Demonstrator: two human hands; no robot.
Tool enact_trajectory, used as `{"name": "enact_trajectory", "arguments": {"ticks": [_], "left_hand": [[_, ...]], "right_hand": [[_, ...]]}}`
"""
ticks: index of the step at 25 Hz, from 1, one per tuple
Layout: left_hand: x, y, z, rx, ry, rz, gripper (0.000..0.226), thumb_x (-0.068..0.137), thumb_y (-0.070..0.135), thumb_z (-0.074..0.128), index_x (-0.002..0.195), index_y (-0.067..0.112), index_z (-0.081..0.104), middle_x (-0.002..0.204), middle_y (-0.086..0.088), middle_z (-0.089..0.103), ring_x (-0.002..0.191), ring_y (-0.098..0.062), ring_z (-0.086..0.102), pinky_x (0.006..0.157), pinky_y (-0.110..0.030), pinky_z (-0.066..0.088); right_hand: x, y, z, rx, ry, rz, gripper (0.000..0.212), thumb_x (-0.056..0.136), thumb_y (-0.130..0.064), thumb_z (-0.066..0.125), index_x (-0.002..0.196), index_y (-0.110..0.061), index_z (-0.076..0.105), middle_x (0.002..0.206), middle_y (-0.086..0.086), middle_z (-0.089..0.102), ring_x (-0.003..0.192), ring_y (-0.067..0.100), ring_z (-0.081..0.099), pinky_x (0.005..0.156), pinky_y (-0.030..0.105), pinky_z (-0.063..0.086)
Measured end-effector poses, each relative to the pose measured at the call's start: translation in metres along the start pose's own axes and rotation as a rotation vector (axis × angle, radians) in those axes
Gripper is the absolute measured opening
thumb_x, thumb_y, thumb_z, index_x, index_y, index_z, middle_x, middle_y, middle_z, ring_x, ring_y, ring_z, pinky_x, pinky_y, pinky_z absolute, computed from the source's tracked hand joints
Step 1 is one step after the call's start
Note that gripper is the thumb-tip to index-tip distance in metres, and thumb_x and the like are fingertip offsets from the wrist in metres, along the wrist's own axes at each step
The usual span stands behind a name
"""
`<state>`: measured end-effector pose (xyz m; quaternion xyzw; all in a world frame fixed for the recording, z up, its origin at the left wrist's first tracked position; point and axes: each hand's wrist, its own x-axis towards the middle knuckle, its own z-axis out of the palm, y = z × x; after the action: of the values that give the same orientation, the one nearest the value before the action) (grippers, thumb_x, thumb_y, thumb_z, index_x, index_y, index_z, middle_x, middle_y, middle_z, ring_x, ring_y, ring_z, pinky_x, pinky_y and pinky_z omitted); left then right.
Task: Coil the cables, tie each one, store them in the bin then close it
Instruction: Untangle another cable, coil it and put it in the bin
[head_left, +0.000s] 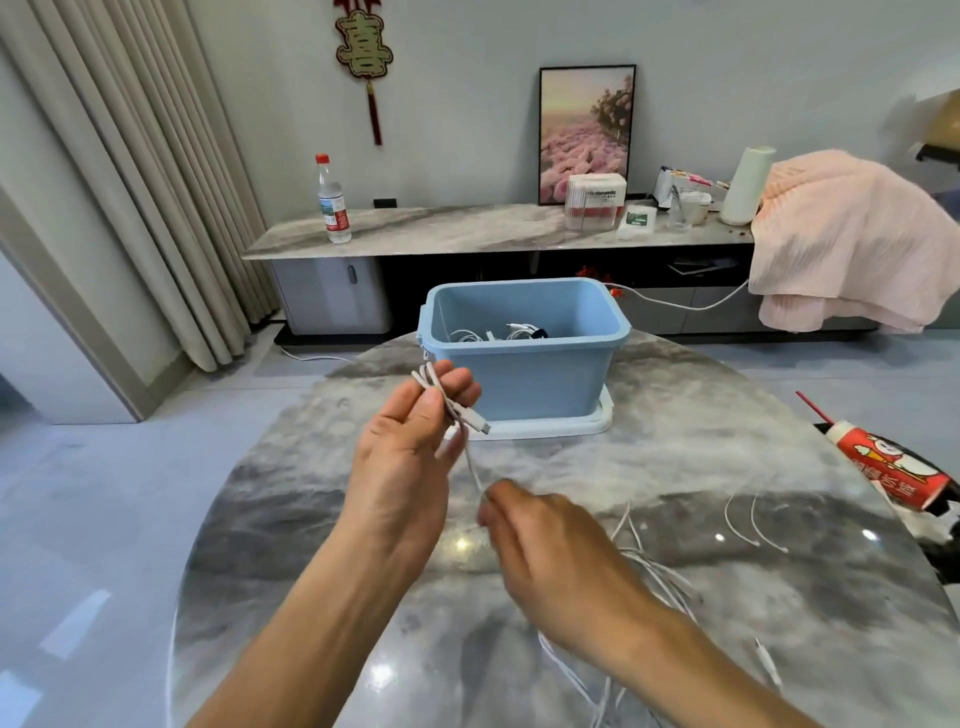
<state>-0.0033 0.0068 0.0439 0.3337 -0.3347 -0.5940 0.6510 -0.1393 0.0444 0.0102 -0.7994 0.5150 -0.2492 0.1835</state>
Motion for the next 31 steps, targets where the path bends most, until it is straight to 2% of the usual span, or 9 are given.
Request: {"name": "enact_trajectory", "arguments": {"ticks": [4,6,9,14,17,20,23,26,31], "left_hand": [[-0.001,-0.007,-0.010,1.009,-0.167,0.584,0.018,0.099,0.010,0.051,0.110,0.011,0.065,0.089,0.011,0.070,0.091,-0.006,0.064,0.089,-0.024,0.045],[-0.003,-0.004,-0.008,1.132,-0.344,0.611,0.019,0.100,0.020,0.044,0.107,0.017,0.061,0.090,0.011,0.065,0.085,-0.009,0.061,0.089,-0.032,0.045],[-0.010,0.002,0.004,0.918,-0.601,0.324,0.026,0.101,0.022,0.039,0.098,0.006,0.060,0.077,0.003,0.061,0.075,-0.011,0.057,0.075,-0.023,0.043],[-0.016,0.003,0.015,0.374,-0.584,-0.152,0.025,0.096,0.019,0.044,0.092,0.004,0.063,0.064,0.002,0.044,0.060,-0.011,0.039,0.071,-0.029,0.033],[-0.020,0.005,0.020,-0.154,-0.441,-0.246,0.018,0.093,0.015,0.049,0.093,0.009,0.066,0.066,0.004,0.047,0.060,-0.010,0.046,0.083,-0.035,0.040],[-0.010,0.010,0.010,-0.222,-0.148,-0.123,0.025,0.090,0.018,0.049,0.105,0.010,0.067,0.081,0.004,0.067,0.075,-0.009,0.065,0.090,-0.036,0.042],[-0.009,0.009,0.006,0.269,-0.079,0.154,0.019,0.094,0.013,0.054,0.107,0.011,0.069,0.091,0.001,0.075,0.090,-0.009,0.070,0.087,-0.029,0.047],[-0.015,-0.001,0.000,1.088,-0.306,0.616,0.016,0.103,0.015,0.047,0.098,0.016,0.062,0.082,0.010,0.068,0.082,-0.001,0.062,0.096,-0.032,0.043],[-0.017,-0.003,-0.002,1.579,-0.619,0.710,0.013,0.100,0.034,0.043,0.093,0.024,0.046,0.080,0.015,0.047,0.076,-0.006,0.041,0.095,-0.039,0.032]], "right_hand": [[0.000,-0.023,-0.038,0.059,-0.036,-0.095,0.022,0.097,-0.028,0.045,0.075,-0.024,0.044,0.065,-0.006,0.051,0.063,0.015,0.047,0.065,0.040,0.043],[0.001,-0.014,-0.069,-0.010,-0.046,-0.145,0.024,0.096,-0.029,0.053,0.074,-0.019,0.054,0.058,-0.007,0.048,0.058,0.010,0.045,0.060,0.036,0.042],[0.004,0.006,-0.106,0.047,0.078,-0.148,0.013,0.092,-0.035,0.066,0.084,-0.027,0.072,0.060,-0.008,0.061,0.054,0.007,0.050,0.055,0.029,0.041],[0.016,0.034,-0.091,0.221,0.381,-0.108,0.039,0.081,-0.059,0.066,0.077,-0.022,0.077,0.062,0.001,0.064,0.056,0.018,0.052,0.052,0.038,0.042],[0.014,0.033,-0.050,0.419,0.414,-0.020,0.029,0.094,-0.049,0.057,0.086,-0.027,0.074,0.067,-0.006,0.067,0.059,0.012,0.057,0.056,0.035,0.046],[0.007,0.009,-0.010,0.514,0.177,0.074,0.021,0.103,-0.028,0.050,0.092,-0.026,0.068,0.052,-0.013,0.049,0.049,0.003,0.041,0.051,0.027,0.033],[0.004,-0.014,-0.012,0.781,-0.083,0.307,0.020,0.103,-0.018,0.046,0.101,-0.024,0.065,0.056,-0.008,0.048,0.042,0.005,0.037,0.045,0.023,0.034],[0.002,-0.007,-0.043,0.755,-0.216,0.341,0.021,0.103,-0.020,0.048,0.099,-0.025,0.068,0.063,-0.003,0.053,0.040,0.012,0.039,0.043,0.028,0.042],[0.002,0.019,-0.082,-0.056,-0.077,-0.038,0.015,0.092,-0.032,0.065,0.081,-0.022,0.068,0.059,-0.011,0.060,0.054,0.003,0.051,0.054,0.021,0.034]]}}
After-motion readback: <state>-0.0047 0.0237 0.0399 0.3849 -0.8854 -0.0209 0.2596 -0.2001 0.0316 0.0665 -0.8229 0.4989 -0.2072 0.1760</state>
